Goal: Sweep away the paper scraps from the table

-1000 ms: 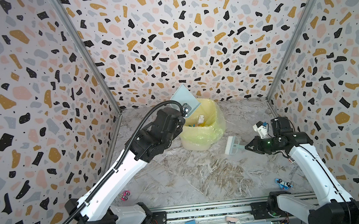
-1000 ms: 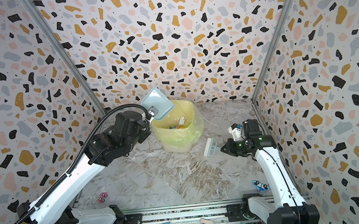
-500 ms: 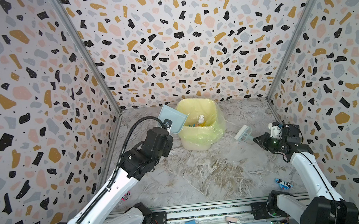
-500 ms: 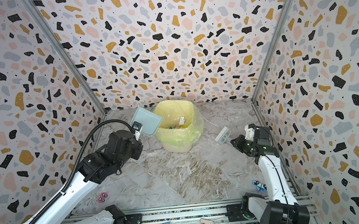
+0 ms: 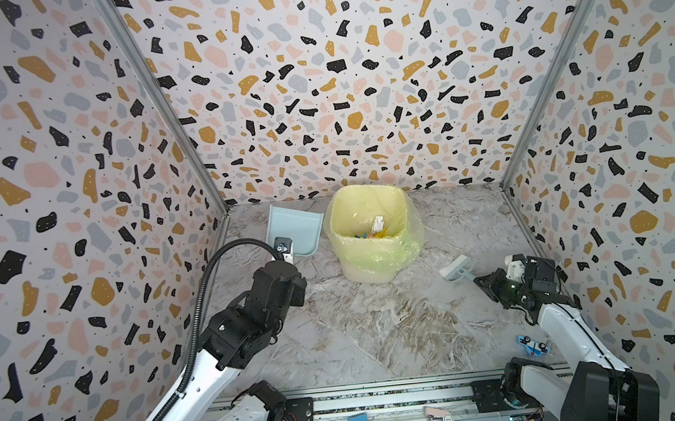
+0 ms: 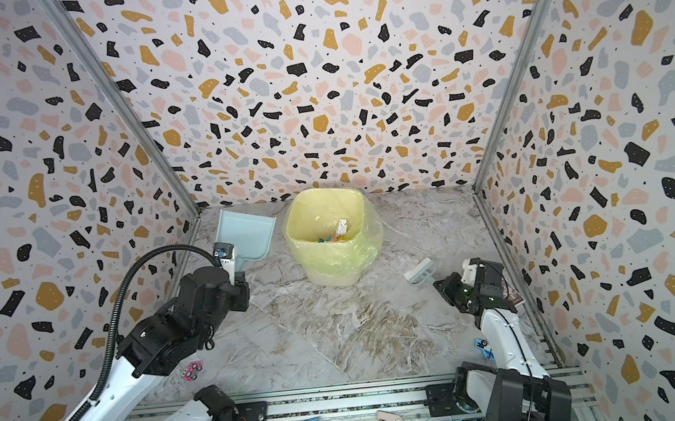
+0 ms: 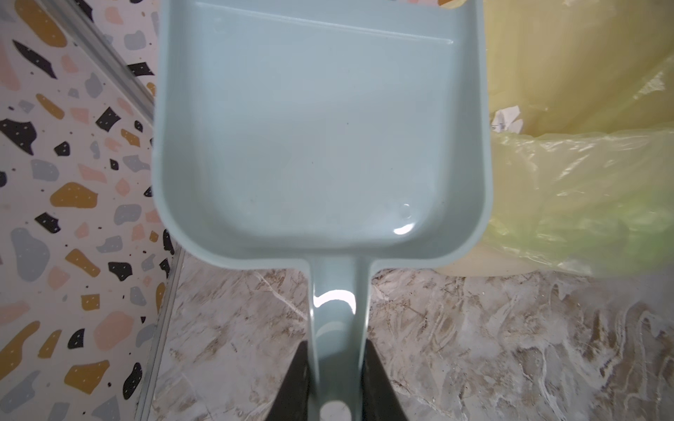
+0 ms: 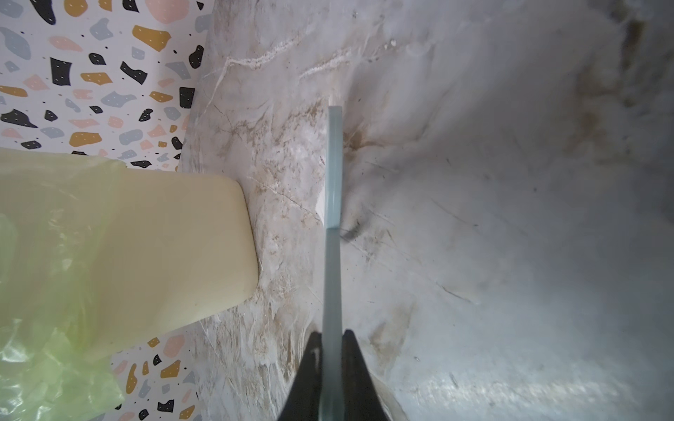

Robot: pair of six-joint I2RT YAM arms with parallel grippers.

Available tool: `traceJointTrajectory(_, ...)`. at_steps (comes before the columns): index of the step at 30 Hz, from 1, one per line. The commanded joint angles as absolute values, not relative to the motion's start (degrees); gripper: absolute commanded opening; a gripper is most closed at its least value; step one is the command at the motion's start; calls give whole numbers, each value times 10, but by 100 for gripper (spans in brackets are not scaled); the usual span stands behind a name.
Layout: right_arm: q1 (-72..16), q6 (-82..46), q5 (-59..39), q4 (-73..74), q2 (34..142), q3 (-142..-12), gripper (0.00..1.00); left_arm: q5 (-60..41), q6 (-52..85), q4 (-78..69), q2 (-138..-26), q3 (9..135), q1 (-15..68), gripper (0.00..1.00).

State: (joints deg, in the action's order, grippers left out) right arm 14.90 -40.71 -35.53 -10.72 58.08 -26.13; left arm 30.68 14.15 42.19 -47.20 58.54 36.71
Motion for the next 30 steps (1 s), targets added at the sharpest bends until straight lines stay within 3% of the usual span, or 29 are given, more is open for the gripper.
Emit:
traceJointTrajectory(1, 152, -412, -344, -116, 561, -257, 5, 352, 193, 412, -466, 562, 355, 0)
traceJointTrajectory(5, 153, -399, -334, -143, 564, -251, 31, 359, 239, 387, -470, 532, 339, 0)
traceJointTrajectory(8, 153, -378, -309, -187, 572, -261, 60, 342, 281, 362, -484, 506, 324, 1)
traceJointTrajectory(12, 150, -344, -268, -240, 566, -290, 83, 288, 322, 289, -516, 450, 316, 1)
traceJointTrajectory(20, 57, -322, -198, -259, 548, -359, 90, 216, 369, 145, -600, 348, 270, 1)
traceJointTrajectory(30, -33, -274, -124, -189, 567, -393, 91, 184, 365, 49, -746, 330, 259, 1)
